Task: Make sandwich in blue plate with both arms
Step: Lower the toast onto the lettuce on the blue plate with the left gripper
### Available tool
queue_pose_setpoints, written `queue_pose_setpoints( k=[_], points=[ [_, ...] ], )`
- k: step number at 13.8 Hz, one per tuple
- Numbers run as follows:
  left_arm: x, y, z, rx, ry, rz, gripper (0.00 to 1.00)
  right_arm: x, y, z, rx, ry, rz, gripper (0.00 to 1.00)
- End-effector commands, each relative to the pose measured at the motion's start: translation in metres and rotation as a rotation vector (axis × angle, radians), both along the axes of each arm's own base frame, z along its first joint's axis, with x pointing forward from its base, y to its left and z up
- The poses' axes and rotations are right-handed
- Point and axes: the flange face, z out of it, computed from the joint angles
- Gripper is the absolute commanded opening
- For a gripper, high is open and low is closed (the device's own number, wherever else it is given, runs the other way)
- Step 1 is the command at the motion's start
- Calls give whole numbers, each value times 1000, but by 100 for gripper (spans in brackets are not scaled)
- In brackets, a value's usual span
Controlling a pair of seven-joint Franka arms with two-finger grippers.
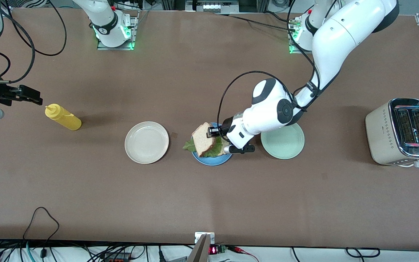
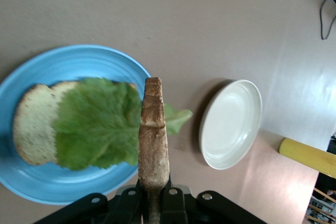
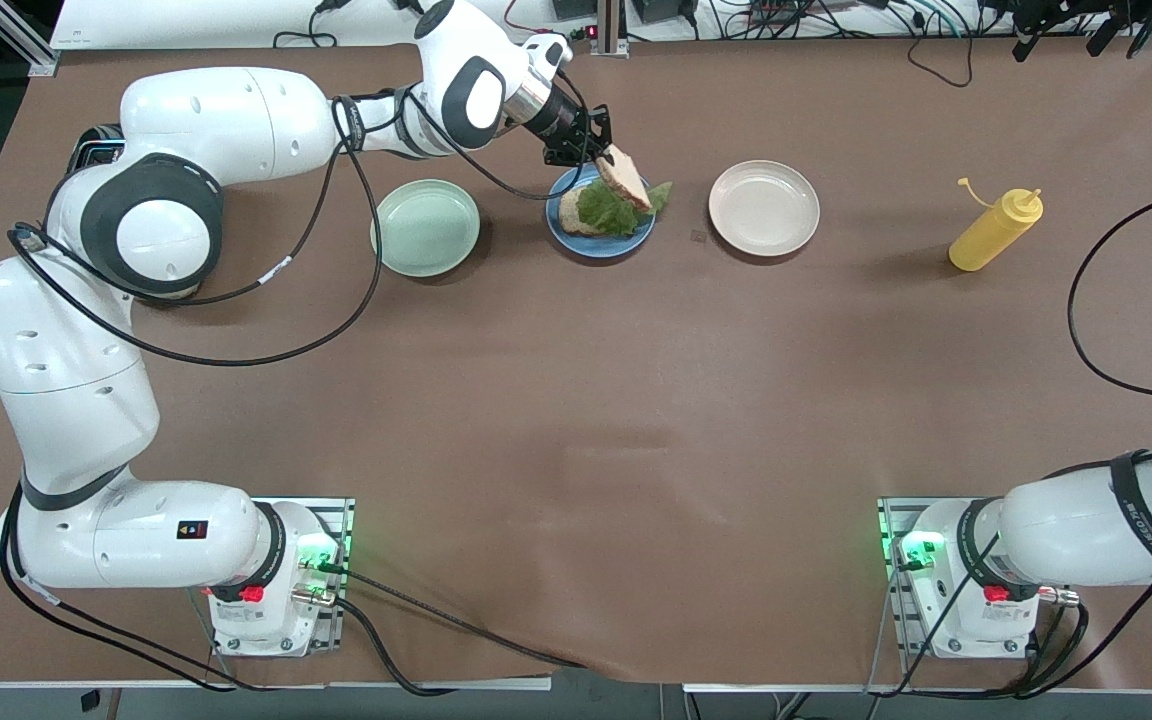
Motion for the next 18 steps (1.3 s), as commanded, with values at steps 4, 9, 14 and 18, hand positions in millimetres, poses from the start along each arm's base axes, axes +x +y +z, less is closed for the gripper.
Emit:
queue_pose_setpoints(
  k=[4, 9, 14, 18],
  points=[
    [10, 7, -15, 3, -39, -63, 1, -7, 6, 4, 1, 2, 3, 100],
    [15, 18, -15, 5, -83, -119, 1, -9, 15, 4, 55, 11, -4, 100],
    [18, 30, -23, 11, -93, -160, 5, -9, 12, 3, 42, 22, -145, 100],
    [14, 26, -28, -2, -92, -183, 2, -9, 10, 2, 41, 24, -158, 100]
  ],
)
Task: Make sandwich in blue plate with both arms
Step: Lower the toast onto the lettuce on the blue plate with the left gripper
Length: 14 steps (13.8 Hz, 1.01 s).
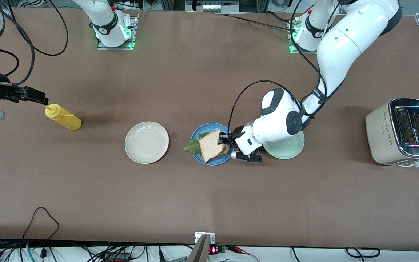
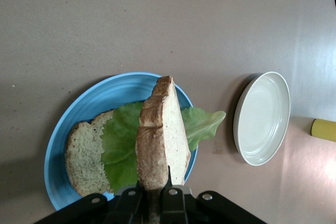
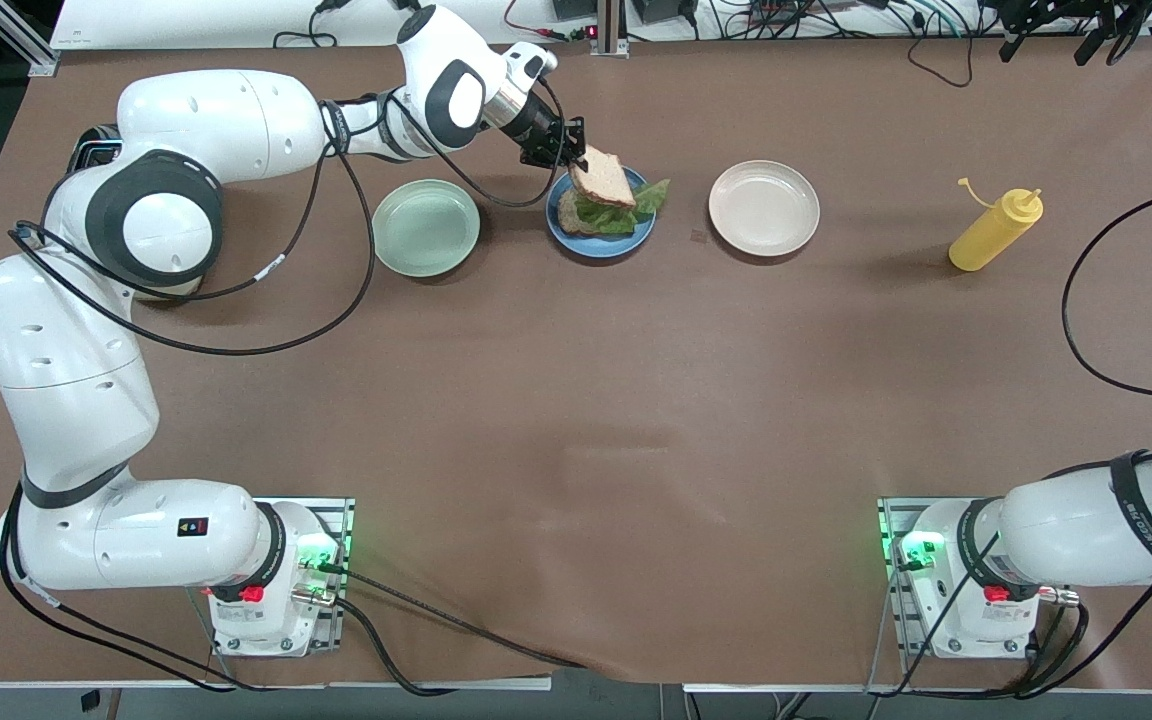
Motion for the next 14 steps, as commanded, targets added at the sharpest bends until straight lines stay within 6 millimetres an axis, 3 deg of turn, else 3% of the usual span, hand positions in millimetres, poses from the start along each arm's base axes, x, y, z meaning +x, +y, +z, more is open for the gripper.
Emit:
queue_pose_setpoints(
  k=[1, 2, 6, 9, 14],
  points=[
    [-2, -6, 5, -21, 12, -24, 0, -7, -1, 4, 16, 2, -13, 100],
    [-5, -13, 16, -46, 49, -25, 0, -7, 0, 4, 16, 2, -12, 100],
    [-3, -3, 41, -116, 120, -42, 0, -7, 0, 5, 26, -2, 87, 100],
    [-8, -12, 28, -122, 120, -71, 0, -7, -10, 5, 28, -6, 94, 100],
    [-6, -5, 4, -134, 98, -119, 0, -8, -15, 5, 28, -3, 84, 100]
  ],
)
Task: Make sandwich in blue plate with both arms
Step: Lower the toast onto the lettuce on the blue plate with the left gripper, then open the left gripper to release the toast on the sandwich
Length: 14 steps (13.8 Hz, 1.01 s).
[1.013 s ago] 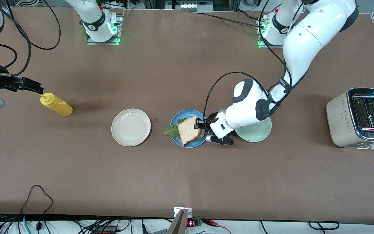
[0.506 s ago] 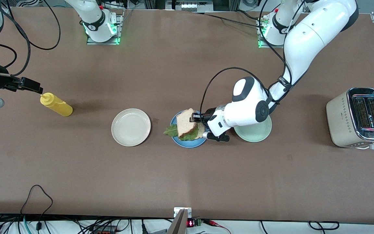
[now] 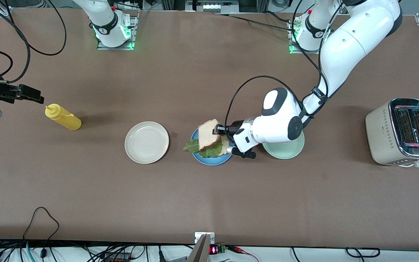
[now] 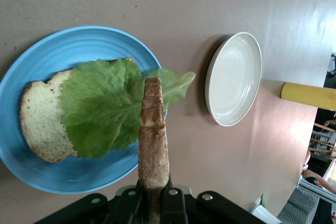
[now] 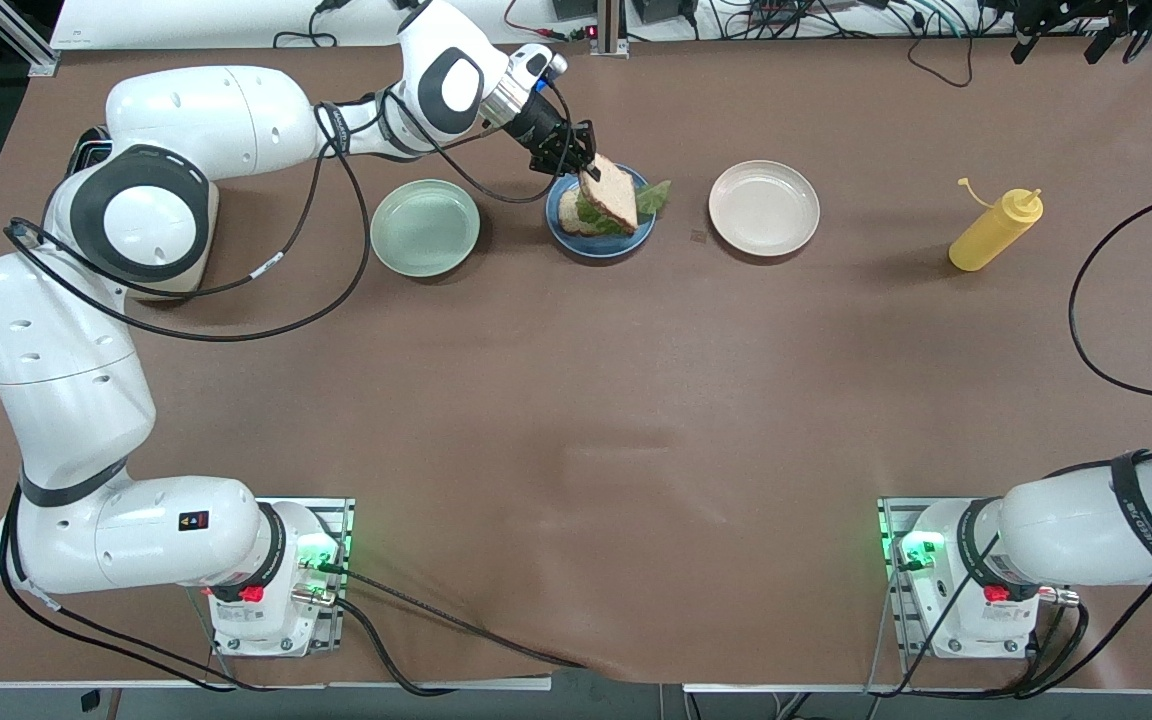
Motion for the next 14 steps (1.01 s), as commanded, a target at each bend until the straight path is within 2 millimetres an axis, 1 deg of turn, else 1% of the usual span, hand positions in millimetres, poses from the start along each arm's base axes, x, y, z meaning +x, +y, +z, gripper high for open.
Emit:
queue_pose_setpoints(
  k=[1, 4, 6, 7, 8, 9, 10, 11, 12, 13, 14],
  points=[
    [3, 1, -10, -37, 1, -14, 0, -7, -1, 5, 16, 1, 5, 100],
    [4, 1, -18, -42, -4, 0, 0, -7, 2, 5, 16, -3, 10, 100],
    [4, 2, -27, -46, 1, 13, 1, -12, 2, 5, 17, 0, 9, 100],
    [3, 1, -34, -47, 13, 13, 3, -19, 2, 4, 20, -8, 9, 100],
    [3, 3, -40, -45, 19, 14, 6, -21, 3, 4, 17, -23, 13, 100],
    [9, 8, -45, -42, 19, 30, 15, -20, 4, 5, 14, -26, 17, 100],
    [12, 12, -55, -34, 25, 39, 28, -19, 5, 5, 16, -29, 15, 100],
    [12, 13, -60, -27, 28, 42, 37, -19, 1, 4, 18, -27, 10, 100],
    [16, 15, -59, -26, 23, 48, 48, -19, 1, 4, 18, -25, 10, 100],
    [20, 19, -59, -25, 19, 57, 61, -20, 0, 4, 20, -22, 7, 100],
    [21, 22, -62, -22, 20, 61, 78, -20, 0, 3, 20, -21, 10, 100]
  ],
)
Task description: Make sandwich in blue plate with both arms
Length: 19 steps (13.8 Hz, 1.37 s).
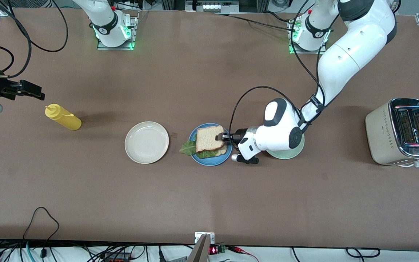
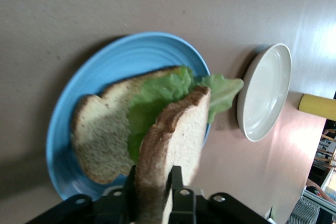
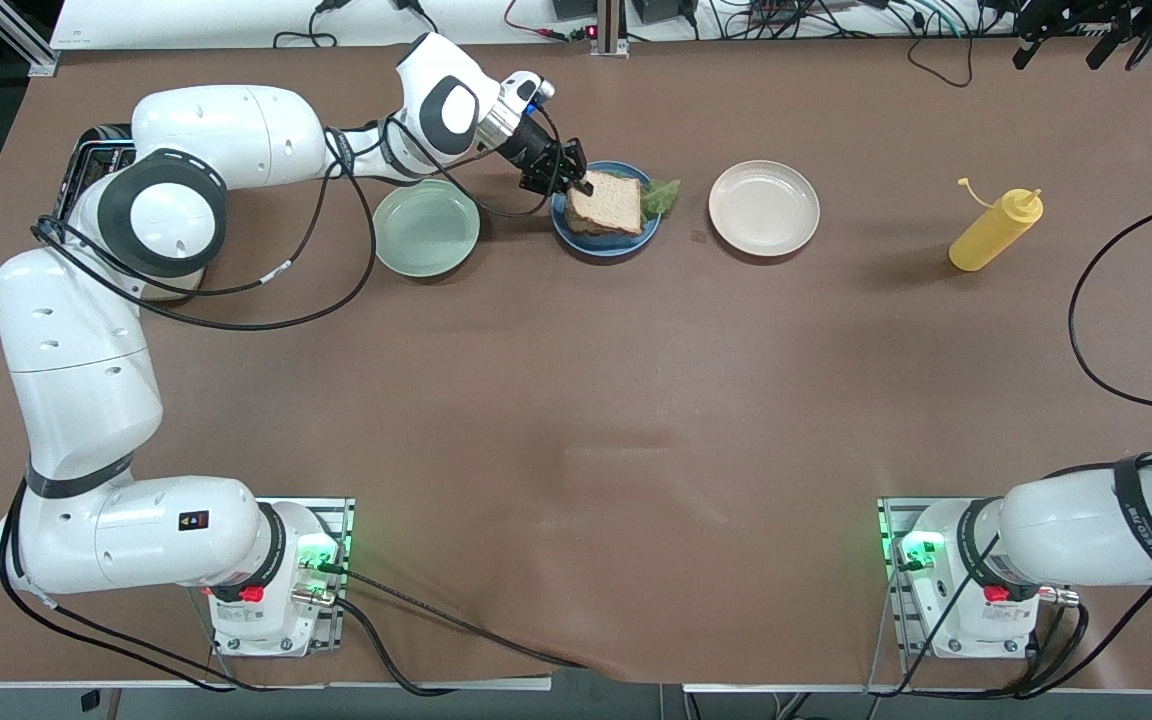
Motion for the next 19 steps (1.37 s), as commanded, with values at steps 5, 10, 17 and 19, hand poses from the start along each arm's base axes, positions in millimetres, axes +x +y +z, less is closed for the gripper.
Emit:
queue_pose_setpoints(
  k=[5, 10, 17, 19],
  points=[
    [11, 6, -5, -22, -6, 19, 100, -7, -3, 1, 17, -13, 9, 100],
    [24, 16, 10, -23, -37, 31, 100, -7, -2, 2, 19, -14, 11, 100],
    [45, 77, 67, 52, -58, -2, 100, -6, -3, 1, 18, -19, 10, 100],
    [56, 109, 77, 143, -131, -38, 100, -6, -2, 1, 19, -14, 13, 100]
  ],
)
